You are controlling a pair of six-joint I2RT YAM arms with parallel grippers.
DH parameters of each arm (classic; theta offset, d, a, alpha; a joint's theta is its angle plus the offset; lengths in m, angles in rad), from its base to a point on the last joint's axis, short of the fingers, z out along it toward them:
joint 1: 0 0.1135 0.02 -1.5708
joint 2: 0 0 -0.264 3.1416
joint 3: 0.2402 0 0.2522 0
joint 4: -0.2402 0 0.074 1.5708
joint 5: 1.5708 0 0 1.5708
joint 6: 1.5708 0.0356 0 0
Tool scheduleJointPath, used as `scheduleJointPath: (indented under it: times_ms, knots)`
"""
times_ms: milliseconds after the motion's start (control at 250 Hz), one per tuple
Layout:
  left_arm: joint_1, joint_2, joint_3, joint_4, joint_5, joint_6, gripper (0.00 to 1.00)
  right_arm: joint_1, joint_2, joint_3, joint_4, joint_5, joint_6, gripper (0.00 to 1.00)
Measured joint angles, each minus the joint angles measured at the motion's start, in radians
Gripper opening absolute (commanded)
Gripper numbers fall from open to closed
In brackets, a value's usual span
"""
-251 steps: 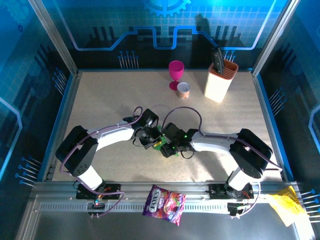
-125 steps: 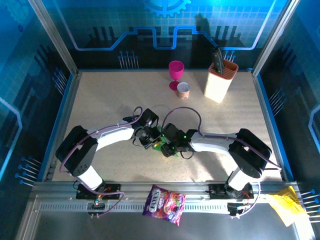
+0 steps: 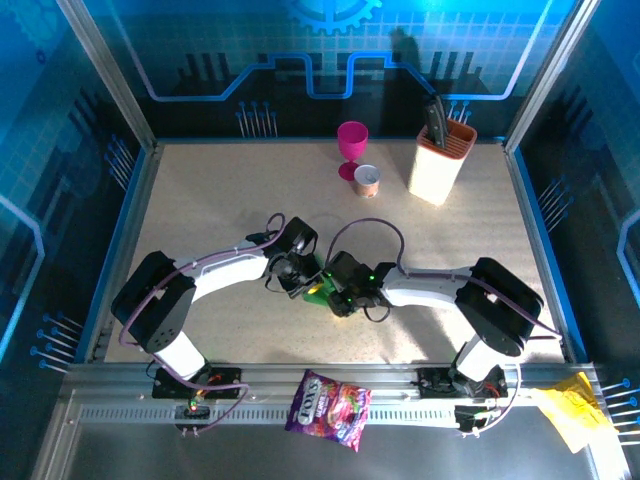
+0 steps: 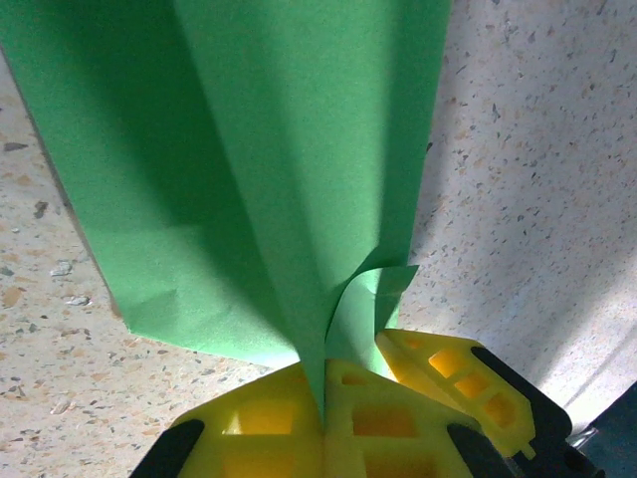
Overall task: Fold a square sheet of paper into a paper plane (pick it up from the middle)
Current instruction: Fourth fold the wing at the center of the table.
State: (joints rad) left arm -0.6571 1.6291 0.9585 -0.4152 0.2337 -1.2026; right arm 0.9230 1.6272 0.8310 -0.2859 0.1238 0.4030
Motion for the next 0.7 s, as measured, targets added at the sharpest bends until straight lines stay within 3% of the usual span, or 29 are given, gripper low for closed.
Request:
scheduleJointPath:
  times_ms: [352, 699]
  knots:
    - [0.0, 0.0, 0.0, 0.0, 0.0, 0.0, 0.0, 0.0, -0.004, 0.0, -0.002, 0.0, 0.004, 0.31]
    - [0.0, 0.001, 0.0, -0.003, 0.0, 0.0, 0.0, 0.0, -0.028, -0.018, 0.0, 0.0, 0.023, 0.23]
